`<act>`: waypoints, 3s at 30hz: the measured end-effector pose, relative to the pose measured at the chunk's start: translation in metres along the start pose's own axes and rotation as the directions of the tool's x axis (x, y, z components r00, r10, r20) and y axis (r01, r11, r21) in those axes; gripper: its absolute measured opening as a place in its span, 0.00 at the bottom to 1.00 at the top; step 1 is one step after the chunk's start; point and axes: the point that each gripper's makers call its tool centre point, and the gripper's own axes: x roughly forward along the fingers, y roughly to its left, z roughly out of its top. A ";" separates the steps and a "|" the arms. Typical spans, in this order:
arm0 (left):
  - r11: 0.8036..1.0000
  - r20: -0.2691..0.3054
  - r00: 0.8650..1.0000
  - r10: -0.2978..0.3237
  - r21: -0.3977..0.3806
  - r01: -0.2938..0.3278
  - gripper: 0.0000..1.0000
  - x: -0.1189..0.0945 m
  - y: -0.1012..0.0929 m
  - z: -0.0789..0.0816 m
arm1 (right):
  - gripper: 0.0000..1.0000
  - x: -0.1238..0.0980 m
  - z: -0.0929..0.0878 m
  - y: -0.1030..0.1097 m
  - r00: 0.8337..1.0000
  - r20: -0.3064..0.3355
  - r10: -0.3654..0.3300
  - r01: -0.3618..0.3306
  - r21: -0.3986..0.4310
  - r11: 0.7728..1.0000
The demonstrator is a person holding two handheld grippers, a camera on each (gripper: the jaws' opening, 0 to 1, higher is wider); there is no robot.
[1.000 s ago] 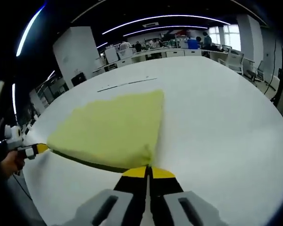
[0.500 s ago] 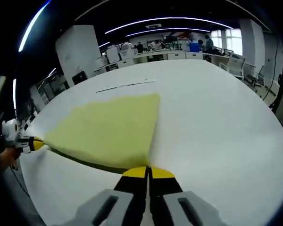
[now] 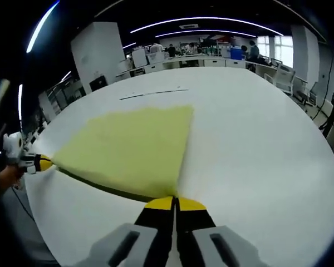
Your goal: Fold the garment on the visible template until the final outline fits inside the template.
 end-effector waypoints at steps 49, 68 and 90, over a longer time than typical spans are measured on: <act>0.980 -0.054 0.998 -0.024 -0.198 0.012 0.00 -0.042 -0.019 -0.045 | 0.03 -0.031 -0.041 0.012 0.999 -0.049 0.019 -0.020 -0.024 1.000; 0.954 0.109 0.994 -0.019 -0.296 0.051 0.65 -0.083 -0.027 0.014 | 0.71 -0.075 0.016 0.054 0.987 0.048 0.150 -0.145 -0.105 0.984; 0.945 0.143 0.990 -0.007 -0.321 0.053 0.99 -0.130 -0.044 0.038 | 1.00 -0.129 0.032 0.083 0.977 0.078 0.200 -0.181 -0.197 0.964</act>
